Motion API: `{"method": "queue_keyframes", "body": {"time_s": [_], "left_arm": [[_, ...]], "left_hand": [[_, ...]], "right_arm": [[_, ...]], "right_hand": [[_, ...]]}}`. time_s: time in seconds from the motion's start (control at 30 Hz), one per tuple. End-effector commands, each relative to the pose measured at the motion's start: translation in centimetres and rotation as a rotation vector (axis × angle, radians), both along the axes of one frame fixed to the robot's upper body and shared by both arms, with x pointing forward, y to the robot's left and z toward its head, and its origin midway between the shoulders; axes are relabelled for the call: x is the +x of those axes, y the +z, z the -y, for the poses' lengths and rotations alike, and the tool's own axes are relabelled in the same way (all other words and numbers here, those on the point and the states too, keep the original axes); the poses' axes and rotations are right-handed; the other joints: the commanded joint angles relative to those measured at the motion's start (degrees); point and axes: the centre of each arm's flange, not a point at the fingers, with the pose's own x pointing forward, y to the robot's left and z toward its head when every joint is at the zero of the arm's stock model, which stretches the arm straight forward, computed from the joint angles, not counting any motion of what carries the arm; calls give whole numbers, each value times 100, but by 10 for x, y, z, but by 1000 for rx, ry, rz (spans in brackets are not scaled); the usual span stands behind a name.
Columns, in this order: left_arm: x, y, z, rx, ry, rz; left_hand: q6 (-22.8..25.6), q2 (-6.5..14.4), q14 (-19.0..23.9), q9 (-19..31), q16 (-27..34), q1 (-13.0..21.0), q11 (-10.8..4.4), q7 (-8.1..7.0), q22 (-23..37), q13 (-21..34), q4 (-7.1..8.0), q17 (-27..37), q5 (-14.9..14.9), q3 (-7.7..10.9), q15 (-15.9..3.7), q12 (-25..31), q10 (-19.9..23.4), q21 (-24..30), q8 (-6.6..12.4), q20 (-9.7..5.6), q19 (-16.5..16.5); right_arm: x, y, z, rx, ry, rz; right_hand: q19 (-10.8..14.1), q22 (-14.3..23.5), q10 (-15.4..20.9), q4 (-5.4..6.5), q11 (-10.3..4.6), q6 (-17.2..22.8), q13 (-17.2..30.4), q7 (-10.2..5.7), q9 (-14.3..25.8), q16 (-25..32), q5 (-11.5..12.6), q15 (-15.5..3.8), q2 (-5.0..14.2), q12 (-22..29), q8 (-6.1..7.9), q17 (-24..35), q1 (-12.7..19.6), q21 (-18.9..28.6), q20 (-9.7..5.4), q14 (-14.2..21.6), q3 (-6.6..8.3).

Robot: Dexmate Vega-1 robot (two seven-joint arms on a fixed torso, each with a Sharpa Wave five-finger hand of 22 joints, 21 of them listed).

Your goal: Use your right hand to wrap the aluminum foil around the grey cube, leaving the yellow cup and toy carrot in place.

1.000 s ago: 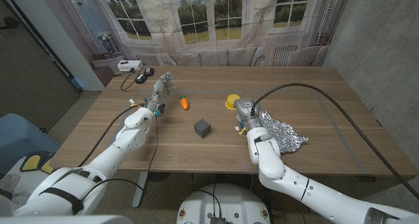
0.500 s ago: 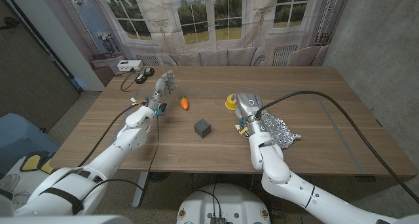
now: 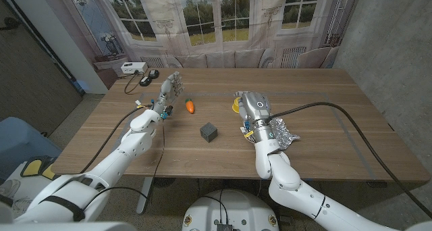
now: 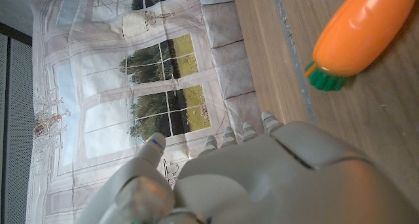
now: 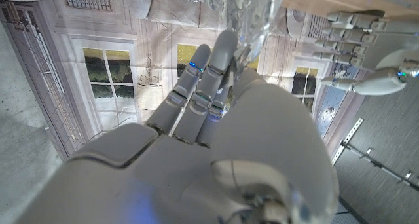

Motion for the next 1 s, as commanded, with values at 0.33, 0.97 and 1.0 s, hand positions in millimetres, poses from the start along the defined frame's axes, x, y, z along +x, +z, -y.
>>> {"method": "queue_keyframes", "body": {"time_s": [0.33,0.97,1.0], "left_arm": [[-9,1,-3,-11,-6,23],[-9,1,-5,-17,-3,28],[-9,1,-5,-17,-5,28]], "left_hand": [[-573,41,-426,33,-15,5,15,-8,23,20,-19,33,26,-34,24,-3,-608,1,-14,66,-161],[-566,41,-430,32,-19,8,35,-12,23,20,-24,33,25,-42,26,-3,-599,5,-15,62,-147],[-565,41,-431,32,-20,8,35,-11,23,20,-25,33,25,-43,25,-3,-599,4,-15,64,-148]], "right_arm": [[-19,6,-33,112,214,86],[-16,17,-58,153,346,140],[-15,18,-59,153,351,143]], "right_hand": [[-65,-12,83,6,-96,91,181,-7,43,-32,-14,-226,396,102,-30,55,462,116,-576,45,-81],[-125,-43,94,14,-88,149,190,16,72,-64,-14,-226,419,95,-64,104,516,224,-582,58,-167],[-127,-45,102,15,-94,153,191,17,74,-69,-14,-226,420,97,-65,104,519,231,-581,57,-172]]}}
